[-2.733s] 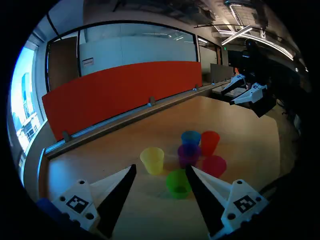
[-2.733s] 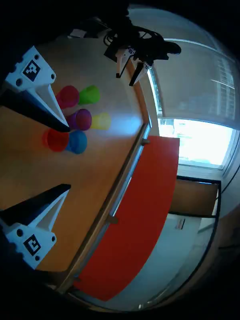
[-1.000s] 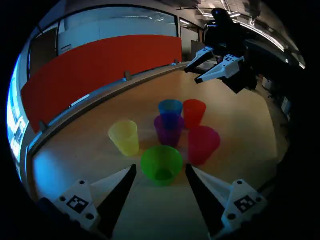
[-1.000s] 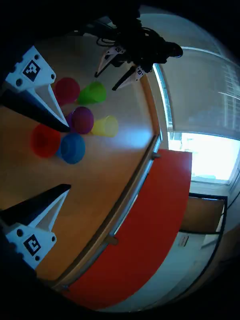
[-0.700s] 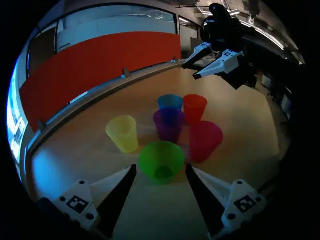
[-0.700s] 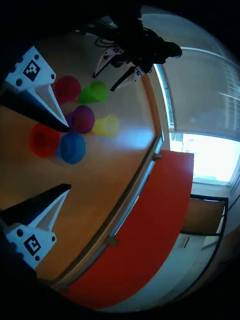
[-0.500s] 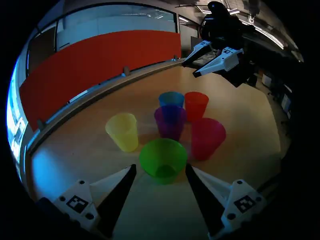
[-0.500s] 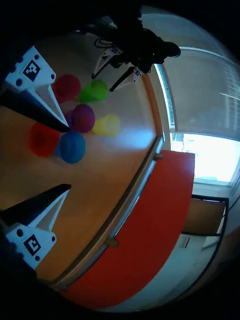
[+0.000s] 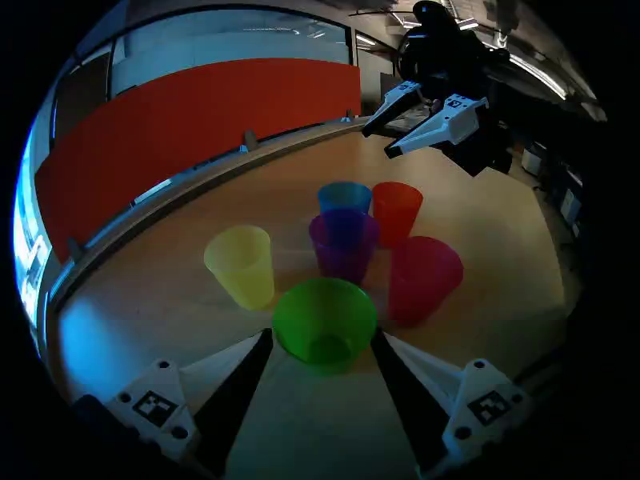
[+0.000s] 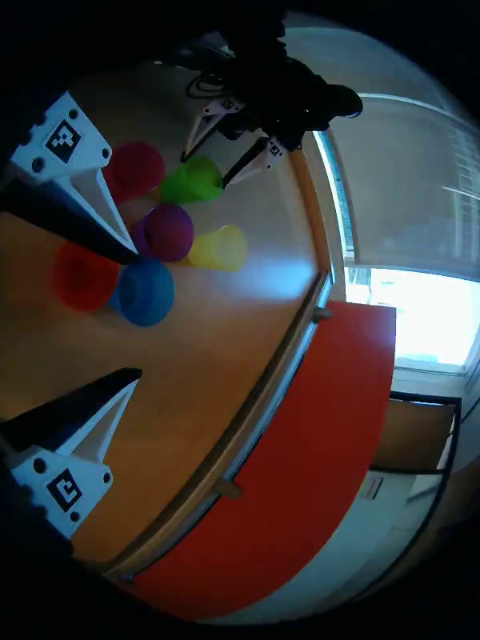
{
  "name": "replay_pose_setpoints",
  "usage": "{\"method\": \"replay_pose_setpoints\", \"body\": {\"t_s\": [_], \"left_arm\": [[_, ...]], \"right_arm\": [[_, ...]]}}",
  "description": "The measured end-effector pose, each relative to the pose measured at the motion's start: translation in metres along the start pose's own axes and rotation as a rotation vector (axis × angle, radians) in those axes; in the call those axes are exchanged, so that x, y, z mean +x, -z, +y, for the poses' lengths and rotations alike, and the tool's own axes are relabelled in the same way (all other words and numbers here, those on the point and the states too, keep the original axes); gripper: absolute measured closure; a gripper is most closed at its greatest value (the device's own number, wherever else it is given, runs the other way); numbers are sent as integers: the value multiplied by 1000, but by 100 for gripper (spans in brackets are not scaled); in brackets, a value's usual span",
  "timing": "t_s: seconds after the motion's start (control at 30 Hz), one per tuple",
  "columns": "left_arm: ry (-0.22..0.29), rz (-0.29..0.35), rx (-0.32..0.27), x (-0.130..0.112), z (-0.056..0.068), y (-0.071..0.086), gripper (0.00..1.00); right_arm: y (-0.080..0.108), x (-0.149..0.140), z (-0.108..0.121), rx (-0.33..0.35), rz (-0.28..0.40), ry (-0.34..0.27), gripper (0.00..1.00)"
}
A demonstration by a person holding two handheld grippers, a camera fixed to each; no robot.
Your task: Pour water
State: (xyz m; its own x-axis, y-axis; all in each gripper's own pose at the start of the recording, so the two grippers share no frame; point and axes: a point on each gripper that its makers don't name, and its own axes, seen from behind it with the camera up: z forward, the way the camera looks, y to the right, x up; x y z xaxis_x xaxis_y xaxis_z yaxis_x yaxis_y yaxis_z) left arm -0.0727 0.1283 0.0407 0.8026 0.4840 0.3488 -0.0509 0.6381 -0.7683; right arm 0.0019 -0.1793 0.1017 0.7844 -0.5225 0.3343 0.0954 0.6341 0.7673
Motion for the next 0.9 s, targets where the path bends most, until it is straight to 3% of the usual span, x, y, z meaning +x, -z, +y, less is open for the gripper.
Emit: {"method": "replay_pose_setpoints", "body": {"t_s": [0.9], "left_arm": [[-4,28,-9,9,-5,-20,9]], "right_arm": [[-7,1,5,-5,-5,-4,0]]}}
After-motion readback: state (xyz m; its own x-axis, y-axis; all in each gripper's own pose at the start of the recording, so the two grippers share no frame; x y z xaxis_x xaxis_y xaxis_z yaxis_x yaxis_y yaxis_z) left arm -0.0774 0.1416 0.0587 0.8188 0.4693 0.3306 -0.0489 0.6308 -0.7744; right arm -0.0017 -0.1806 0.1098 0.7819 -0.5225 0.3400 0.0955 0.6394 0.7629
